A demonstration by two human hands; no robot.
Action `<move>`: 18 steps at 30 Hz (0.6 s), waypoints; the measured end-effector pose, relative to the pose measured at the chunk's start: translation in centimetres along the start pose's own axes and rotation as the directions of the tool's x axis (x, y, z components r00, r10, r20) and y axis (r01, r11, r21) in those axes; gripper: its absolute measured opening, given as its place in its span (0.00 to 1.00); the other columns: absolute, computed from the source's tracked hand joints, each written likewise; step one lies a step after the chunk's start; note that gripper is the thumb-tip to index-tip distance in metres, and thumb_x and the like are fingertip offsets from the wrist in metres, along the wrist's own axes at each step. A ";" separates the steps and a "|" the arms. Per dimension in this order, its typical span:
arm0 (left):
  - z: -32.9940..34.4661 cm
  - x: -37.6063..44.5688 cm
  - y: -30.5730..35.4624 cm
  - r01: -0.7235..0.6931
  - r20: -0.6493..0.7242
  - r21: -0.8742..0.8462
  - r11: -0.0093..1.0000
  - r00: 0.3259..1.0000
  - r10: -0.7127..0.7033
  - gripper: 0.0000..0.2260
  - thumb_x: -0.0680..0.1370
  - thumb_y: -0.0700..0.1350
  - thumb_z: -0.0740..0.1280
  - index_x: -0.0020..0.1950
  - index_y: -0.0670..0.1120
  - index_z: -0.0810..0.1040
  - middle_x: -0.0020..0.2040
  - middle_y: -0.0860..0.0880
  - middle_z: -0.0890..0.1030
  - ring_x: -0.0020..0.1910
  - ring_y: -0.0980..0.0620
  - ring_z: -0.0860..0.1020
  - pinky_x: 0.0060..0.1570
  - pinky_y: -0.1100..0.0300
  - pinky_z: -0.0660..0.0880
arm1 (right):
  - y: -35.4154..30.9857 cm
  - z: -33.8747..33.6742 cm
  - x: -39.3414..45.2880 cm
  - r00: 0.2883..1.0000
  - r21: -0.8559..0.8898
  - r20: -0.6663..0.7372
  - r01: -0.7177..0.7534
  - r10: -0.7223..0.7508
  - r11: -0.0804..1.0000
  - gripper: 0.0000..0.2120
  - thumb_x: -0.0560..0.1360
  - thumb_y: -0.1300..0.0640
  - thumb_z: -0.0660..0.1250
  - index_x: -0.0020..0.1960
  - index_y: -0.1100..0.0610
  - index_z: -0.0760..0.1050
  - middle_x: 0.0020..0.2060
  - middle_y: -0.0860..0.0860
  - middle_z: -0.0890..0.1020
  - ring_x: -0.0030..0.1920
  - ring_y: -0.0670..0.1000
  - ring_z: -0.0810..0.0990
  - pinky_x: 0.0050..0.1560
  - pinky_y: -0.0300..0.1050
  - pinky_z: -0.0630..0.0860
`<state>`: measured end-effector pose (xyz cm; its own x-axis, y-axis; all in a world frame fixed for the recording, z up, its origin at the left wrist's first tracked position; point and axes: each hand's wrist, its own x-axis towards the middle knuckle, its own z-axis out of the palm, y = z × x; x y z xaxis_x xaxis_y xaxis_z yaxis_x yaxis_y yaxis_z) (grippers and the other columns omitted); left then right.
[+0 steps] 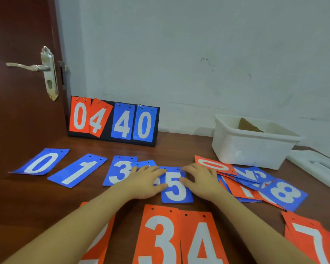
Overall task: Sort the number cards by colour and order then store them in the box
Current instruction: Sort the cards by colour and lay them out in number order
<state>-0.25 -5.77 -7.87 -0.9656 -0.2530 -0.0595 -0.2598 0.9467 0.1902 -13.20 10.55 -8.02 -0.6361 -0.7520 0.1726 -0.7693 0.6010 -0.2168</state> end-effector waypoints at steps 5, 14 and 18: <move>-0.6 -1.2 -1.0 -0.021 -0.088 0.186 0.982 0.995 0.038 0.25 0.78 0.62 0.51 0.74 0.56 0.55 0.74 0.54 0.58 0.74 0.50 0.55 0.73 0.45 0.45 | 1.2 -0.7 -0.5 0.996 -0.150 0.090 0.020 -0.007 0.989 0.19 0.80 0.46 0.54 0.70 0.44 0.64 0.72 0.43 0.64 0.72 0.46 0.60 0.71 0.57 0.48; -0.6 -1.8 -0.9 -0.090 -0.051 0.058 0.994 0.994 0.093 0.20 0.78 0.56 0.55 0.70 0.56 0.63 0.72 0.56 0.64 0.70 0.53 0.63 0.70 0.51 0.52 | -0.3 0.2 -0.3 0.995 -0.172 0.096 0.002 0.015 0.985 0.23 0.78 0.39 0.52 0.71 0.45 0.63 0.71 0.44 0.64 0.70 0.49 0.62 0.69 0.57 0.50; -0.4 -2.1 -1.0 -0.076 -0.093 0.067 0.995 0.992 0.082 0.20 0.79 0.56 0.54 0.71 0.56 0.61 0.74 0.55 0.61 0.73 0.53 0.59 0.72 0.51 0.49 | -0.5 0.4 0.0 0.995 -0.090 0.096 -0.030 0.038 0.995 0.22 0.79 0.41 0.51 0.72 0.44 0.62 0.73 0.45 0.62 0.72 0.50 0.59 0.70 0.56 0.50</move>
<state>2.01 -6.25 -7.52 -0.9802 -0.1919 0.0477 -0.1846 0.9745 0.1276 -12.76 10.12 -8.27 -0.6566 -0.7508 0.0713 -0.7522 0.6451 -0.1342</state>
